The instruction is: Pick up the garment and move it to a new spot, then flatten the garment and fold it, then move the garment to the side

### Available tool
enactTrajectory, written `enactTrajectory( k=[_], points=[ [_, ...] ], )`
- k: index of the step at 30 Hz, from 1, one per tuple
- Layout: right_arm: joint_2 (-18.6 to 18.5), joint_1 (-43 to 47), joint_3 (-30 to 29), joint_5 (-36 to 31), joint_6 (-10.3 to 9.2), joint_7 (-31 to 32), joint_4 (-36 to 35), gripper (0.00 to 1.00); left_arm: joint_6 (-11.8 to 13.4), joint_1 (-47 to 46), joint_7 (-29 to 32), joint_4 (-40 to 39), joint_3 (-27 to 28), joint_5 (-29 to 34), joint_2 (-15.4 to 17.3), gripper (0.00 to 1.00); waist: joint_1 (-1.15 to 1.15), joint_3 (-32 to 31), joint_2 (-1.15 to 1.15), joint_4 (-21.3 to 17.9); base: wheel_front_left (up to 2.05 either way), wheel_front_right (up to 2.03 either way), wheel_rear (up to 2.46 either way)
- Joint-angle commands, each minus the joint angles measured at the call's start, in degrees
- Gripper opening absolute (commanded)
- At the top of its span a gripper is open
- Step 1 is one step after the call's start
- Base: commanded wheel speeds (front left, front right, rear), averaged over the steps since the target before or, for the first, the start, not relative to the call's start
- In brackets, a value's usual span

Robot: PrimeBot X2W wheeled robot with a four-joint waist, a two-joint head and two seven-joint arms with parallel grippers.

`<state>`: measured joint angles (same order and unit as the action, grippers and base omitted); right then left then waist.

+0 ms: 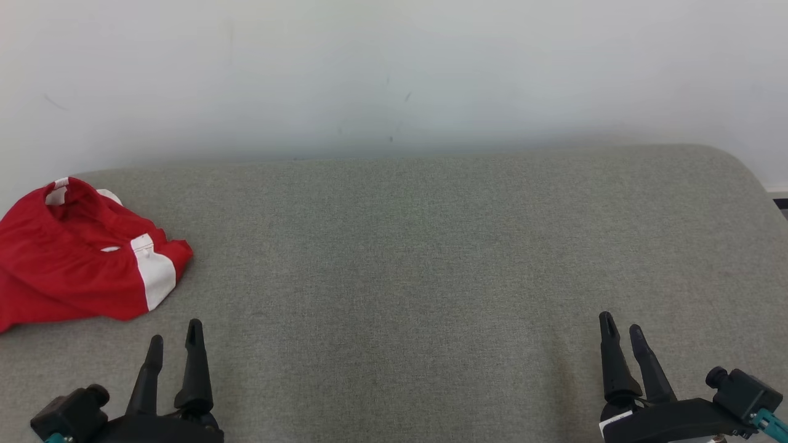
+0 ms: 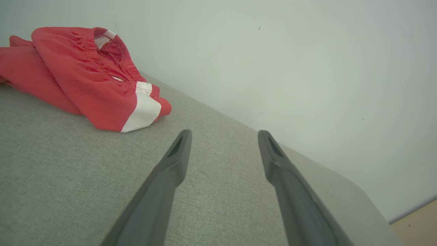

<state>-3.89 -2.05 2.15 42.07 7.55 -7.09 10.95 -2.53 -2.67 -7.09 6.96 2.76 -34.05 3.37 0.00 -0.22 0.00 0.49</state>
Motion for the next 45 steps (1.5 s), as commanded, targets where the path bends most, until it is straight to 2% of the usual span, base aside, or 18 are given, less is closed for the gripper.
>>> enactTrajectory(
  k=[1,19,40,45],
  points=[
    [-0.46,-0.06,0.31,-1.94,-0.06,-0.56,-0.36,1.00,0.17,0.15,-0.57,-0.85,-0.15,2.19,0.52,1.00,0.00,-0.02,0.00,0.02,0.00,0.00,0.00],
    [-0.65,0.57,1.83,-12.65,-0.08,-3.23,-0.06,1.00,1.41,0.84,-3.21,-1.95,-0.80,12.94,1.20,1.00,0.00,-0.20,0.00,0.43,0.00,0.00,0.00],
    [-0.68,1.28,1.91,-22.09,-0.10,-5.69,-0.84,1.00,0.41,1.12,-5.72,-1.85,0.09,21.49,1.19,1.00,0.00,-0.19,0.00,0.59,0.00,0.00,0.00],
    [-0.75,1.56,1.96,-24.09,-0.10,-6.23,-1.02,1.00,0.80,2.01,-6.25,-2.18,-0.27,23.63,0.76,1.00,0.00,-0.41,0.00,0.72,0.00,0.00,0.00]
  ],
)
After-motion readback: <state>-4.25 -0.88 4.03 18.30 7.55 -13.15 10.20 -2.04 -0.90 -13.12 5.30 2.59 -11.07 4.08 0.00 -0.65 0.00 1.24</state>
